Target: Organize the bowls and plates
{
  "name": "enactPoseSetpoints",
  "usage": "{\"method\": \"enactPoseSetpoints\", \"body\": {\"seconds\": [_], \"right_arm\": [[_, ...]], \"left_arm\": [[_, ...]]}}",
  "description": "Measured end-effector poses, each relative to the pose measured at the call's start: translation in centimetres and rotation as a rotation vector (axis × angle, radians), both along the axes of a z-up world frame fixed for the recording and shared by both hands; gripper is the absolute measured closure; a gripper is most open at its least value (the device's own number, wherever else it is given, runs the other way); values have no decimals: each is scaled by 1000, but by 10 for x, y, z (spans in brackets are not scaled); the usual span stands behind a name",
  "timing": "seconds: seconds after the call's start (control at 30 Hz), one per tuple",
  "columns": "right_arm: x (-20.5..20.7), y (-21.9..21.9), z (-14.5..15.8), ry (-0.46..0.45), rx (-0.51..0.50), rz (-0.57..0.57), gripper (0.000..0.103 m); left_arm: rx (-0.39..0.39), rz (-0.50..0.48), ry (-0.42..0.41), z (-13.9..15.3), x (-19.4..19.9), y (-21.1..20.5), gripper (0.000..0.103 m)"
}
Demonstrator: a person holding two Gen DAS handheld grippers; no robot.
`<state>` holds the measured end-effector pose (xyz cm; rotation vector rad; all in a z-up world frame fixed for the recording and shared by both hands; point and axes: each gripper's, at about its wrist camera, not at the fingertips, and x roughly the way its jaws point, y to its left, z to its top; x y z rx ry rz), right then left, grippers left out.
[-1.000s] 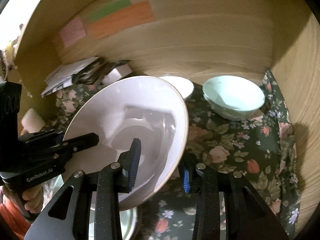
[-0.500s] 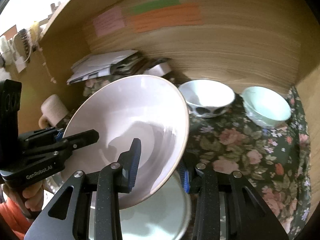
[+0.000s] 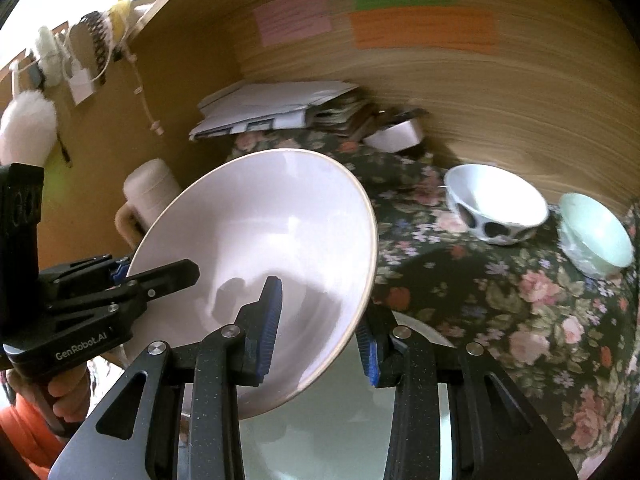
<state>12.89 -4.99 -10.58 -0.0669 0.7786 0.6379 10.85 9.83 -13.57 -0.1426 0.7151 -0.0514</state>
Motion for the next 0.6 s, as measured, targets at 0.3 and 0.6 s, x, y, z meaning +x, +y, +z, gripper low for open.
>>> {"method": "enactPoseSetpoints", "body": {"seconds": [0.3, 0.6], "right_arm": [[-6, 39, -14, 33, -26, 87, 71], [-6, 69, -31, 81, -76, 148, 71]], "left_arm": [[-11, 79, 19, -13, -23, 38, 79], [-33, 126, 57, -34, -33, 65, 79]]}}
